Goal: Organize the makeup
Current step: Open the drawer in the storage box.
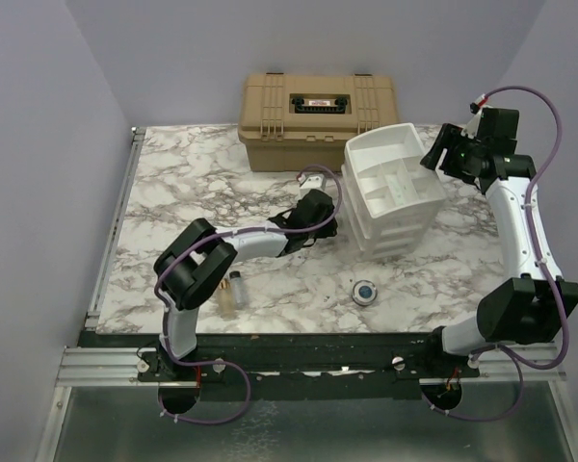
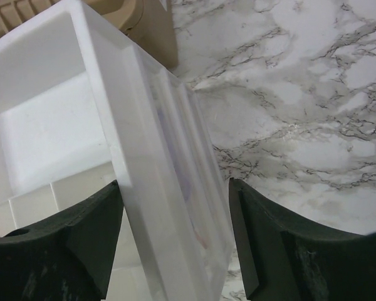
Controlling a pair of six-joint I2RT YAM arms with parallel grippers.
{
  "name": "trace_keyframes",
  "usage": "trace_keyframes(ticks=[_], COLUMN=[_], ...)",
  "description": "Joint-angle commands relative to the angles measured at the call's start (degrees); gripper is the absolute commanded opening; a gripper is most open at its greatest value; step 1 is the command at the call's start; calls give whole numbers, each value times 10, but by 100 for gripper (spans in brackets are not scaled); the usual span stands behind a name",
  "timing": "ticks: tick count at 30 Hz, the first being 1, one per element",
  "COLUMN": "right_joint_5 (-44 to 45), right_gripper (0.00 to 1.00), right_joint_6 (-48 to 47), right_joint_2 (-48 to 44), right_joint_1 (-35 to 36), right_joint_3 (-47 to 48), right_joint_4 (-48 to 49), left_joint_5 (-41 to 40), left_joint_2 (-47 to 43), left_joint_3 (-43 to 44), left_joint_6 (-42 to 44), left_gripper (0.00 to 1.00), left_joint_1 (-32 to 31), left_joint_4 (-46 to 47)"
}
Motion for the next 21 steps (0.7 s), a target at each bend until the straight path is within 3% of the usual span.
trace_keyframes(ticks=[1, 13, 21], right_joint_5=[72, 39, -42], right_gripper=[68, 67, 68], right_joint_6=[-28, -25, -25], right_joint_2=[0, 1, -8], right_joint_1=[-4, -4, -4], right_joint_3=[-9, 12, 58], right_joint_4=[-24, -30, -42], left_joint_5=[-32, -51, -7], left_joint_2=[-38, -114, -107], left_joint_3=[-43, -114, -84], left_joint_6=[25, 15, 80], left_gripper=[44, 42, 42], left_joint_1=[-1, 7, 12], left_joint_4=[-62, -60, -62])
